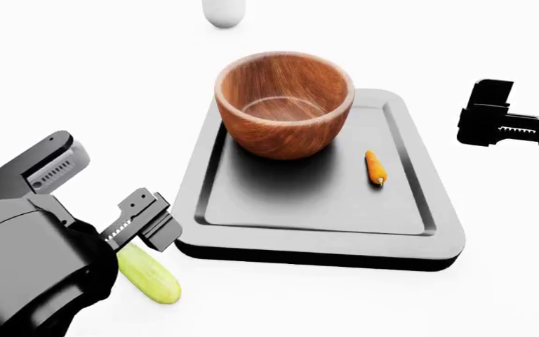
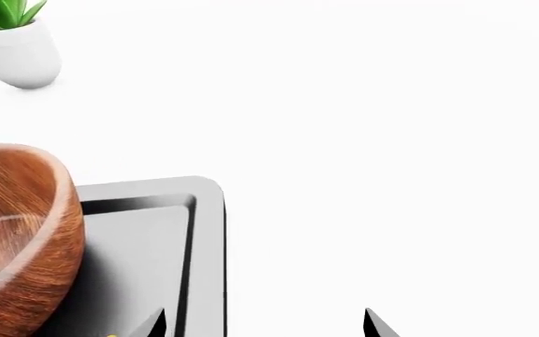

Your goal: Place the two vegetables and bowl onto the tray for setting up a vegetable dip station.

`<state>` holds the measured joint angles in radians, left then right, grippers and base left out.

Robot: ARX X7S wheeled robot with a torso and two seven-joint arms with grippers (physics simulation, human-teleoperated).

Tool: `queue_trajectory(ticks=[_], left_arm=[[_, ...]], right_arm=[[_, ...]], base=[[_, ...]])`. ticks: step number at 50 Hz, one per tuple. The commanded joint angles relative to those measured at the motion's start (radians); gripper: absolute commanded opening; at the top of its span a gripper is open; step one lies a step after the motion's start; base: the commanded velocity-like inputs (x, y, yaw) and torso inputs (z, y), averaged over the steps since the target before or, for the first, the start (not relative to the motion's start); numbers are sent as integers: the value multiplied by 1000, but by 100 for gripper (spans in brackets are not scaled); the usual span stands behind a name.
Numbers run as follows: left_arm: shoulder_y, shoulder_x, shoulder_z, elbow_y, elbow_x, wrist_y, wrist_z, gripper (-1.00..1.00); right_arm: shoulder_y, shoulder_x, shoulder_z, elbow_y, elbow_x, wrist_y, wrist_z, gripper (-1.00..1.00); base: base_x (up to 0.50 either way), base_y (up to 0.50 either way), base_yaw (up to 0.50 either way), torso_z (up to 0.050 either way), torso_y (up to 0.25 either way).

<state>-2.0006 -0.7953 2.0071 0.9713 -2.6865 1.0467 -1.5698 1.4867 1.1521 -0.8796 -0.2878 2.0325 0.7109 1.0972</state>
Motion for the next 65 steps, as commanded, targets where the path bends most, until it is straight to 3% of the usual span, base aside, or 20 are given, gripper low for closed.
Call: queue_trajectory(ticks=[1,38,39,65], left_arm=[[36,2,7,-14,23,0,0,100],[166,44,-65,-32,61,-1,2,100],[169,43,-67,-32,60,-1,2,-100],[132,-2,-72,-36,64,0,0,-100]], right_arm=[[-1,0,2,-1,-1,1,0,100],[15,-4,13,-8,1,9,6,100],[16,-5,13,-8,1,10,6,100],[42,-8,23,-13,5,25,18,100]], base=[[0,0,0,0,0],[3,-2,-4,-2,-4],[0,-6,-11,-11,-11],[1,-1,-2,-2,-2]])
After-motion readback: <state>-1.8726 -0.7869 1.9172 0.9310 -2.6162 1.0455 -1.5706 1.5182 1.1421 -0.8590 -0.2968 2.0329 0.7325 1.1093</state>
